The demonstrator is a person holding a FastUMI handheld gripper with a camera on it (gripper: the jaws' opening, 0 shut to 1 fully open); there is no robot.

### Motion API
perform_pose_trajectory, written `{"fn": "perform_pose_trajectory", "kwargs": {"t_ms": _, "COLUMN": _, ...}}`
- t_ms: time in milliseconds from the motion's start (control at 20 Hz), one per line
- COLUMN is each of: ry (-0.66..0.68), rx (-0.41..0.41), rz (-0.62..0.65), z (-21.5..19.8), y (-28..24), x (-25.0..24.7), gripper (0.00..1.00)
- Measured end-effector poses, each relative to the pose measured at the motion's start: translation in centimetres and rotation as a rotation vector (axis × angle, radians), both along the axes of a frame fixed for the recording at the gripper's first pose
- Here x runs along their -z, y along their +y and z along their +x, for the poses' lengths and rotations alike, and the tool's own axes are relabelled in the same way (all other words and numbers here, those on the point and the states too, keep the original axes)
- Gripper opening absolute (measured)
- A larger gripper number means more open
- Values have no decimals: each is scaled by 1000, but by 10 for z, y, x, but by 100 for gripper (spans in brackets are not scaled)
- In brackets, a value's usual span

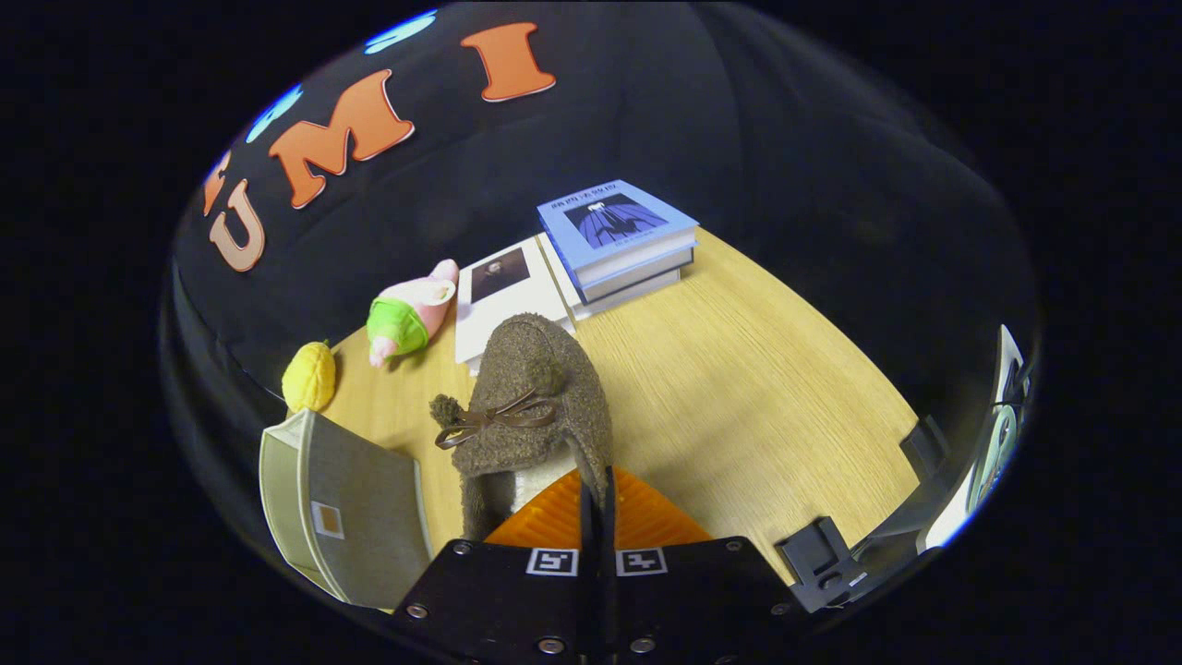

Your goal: Open the storage box then place both shoes into the box .Put the left shoe in first, then the right shoe, with the right side of both shoes facing outward in a uniform manner.

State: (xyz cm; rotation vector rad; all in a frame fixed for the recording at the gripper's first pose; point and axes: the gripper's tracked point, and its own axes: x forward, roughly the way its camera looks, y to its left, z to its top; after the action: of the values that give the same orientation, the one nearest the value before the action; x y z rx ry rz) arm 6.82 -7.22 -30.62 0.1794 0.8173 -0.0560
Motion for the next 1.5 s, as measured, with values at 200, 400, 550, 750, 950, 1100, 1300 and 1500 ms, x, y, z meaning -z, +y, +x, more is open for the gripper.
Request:
{"fn": "perform_pose_trajectory", "kwargs": {"t_ms": 200, "ry": -82, "rx": -19, "rz": 46, "z": -12, "y": 41, "x": -50, "gripper": 1}}
{"fn": "perform_pose_trajectory", "kwargs": {"t_ms": 400, "ry": -140, "rx": -31, "rz": 98, "z": -28, "y": 90, "x": -86, "gripper": 0}}
{"fn": "perform_pose_trajectory", "kwargs": {"t_ms": 550, "ry": -143, "rx": -49, "rz": 140, "z": -46, "y": 133, "x": -97, "gripper": 1}}
{"fn": "perform_pose_trajectory", "kwargs": {"t_ms": 750, "ry": -122, "rx": -85, "rz": 174, "z": -67, "y": 195, "x": -89, "gripper": 1}}
{"fn": "perform_pose_trajectory", "kwargs": {"t_ms": 950, "ry": -87, "rx": -116, "rz": 168, "z": -81, "y": 244, "x": -70, "gripper": 1}}
{"fn": "perform_pose_trajectory", "kwargs": {"t_ms": 1100, "ry": -62, "rx": -109, "rz": 137, "z": -81, "y": 265, "x": -51, "gripper": 1}}
{"fn": "perform_pose_trajectory", "kwargs": {"t_ms": 1300, "ry": -22, "rx": -98, "rz": 100, "z": -80, "y": 280, "x": -26, "gripper": 1}}
{"fn": "perform_pose_trajectory", "kwargs": {"t_ms": 1500, "ry": 14, "rx": -88, "rz": 90, "z": -84, "y": 285, "x": -12, "gripper": 12}}
